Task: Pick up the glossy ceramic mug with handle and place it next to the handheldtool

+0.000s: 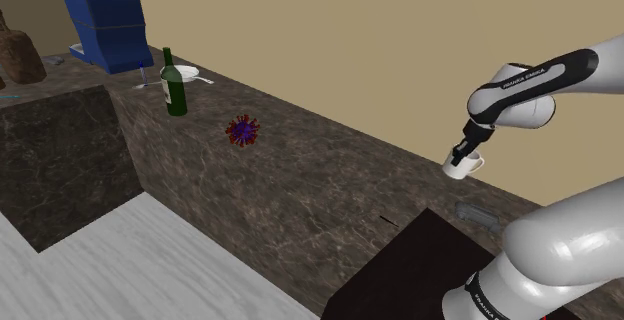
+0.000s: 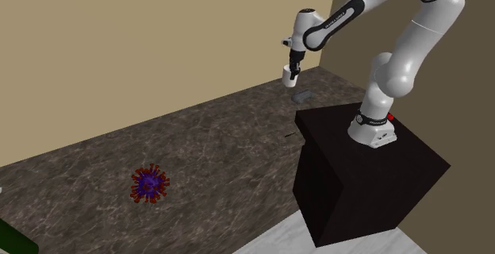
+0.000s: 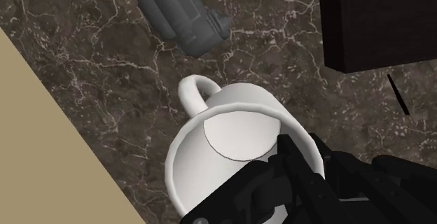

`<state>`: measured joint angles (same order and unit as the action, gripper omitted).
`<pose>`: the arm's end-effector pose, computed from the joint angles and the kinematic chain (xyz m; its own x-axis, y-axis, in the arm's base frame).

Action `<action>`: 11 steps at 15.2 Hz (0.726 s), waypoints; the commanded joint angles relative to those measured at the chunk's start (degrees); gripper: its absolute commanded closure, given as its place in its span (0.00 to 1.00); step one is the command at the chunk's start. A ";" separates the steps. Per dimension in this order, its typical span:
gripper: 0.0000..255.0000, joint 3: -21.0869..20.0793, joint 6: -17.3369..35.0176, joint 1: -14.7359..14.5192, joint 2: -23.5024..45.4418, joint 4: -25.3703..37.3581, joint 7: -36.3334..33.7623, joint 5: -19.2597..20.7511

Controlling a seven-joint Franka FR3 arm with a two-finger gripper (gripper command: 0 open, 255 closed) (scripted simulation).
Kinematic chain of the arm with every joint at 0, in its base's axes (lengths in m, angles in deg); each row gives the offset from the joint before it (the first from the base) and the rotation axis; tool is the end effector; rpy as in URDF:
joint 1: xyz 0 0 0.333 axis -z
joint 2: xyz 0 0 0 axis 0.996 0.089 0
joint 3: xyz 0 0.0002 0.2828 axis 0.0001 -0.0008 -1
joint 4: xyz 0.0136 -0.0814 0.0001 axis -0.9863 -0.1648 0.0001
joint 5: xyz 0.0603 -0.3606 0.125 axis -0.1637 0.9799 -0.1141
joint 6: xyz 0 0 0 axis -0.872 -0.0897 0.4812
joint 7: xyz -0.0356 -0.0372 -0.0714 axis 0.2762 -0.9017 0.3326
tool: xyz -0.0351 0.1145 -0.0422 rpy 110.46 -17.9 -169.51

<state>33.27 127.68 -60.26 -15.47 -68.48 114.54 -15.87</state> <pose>0.2610 -0.3333 0.2804 0.9921 -0.1136 0.0523 -0.1170 -0.9908 0.0673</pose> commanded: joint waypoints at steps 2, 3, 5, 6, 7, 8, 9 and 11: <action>1.00 3.35 -0.23 2.31 -0.73 -0.04 4.93 1.05; 1.00 4.48 -0.27 3.02 -0.80 0.09 6.57 1.29; 1.00 6.84 -0.36 4.27 -0.73 0.55 9.95 1.61; 1.00 8.06 -0.40 4.83 -0.59 0.88 11.69 1.66; 1.00 9.29 -0.44 5.34 -0.37 1.29 13.47 1.64; 1.00 10.54 -0.48 5.79 -0.07 1.76 15.30 1.53; 1.00 11.82 -0.52 6.18 0.30 2.31 17.17 1.33; 1.00 14.47 -0.59 6.75 1.28 3.59 21.05 0.62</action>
<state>46.46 127.40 -53.91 -14.45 -65.61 133.53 -15.02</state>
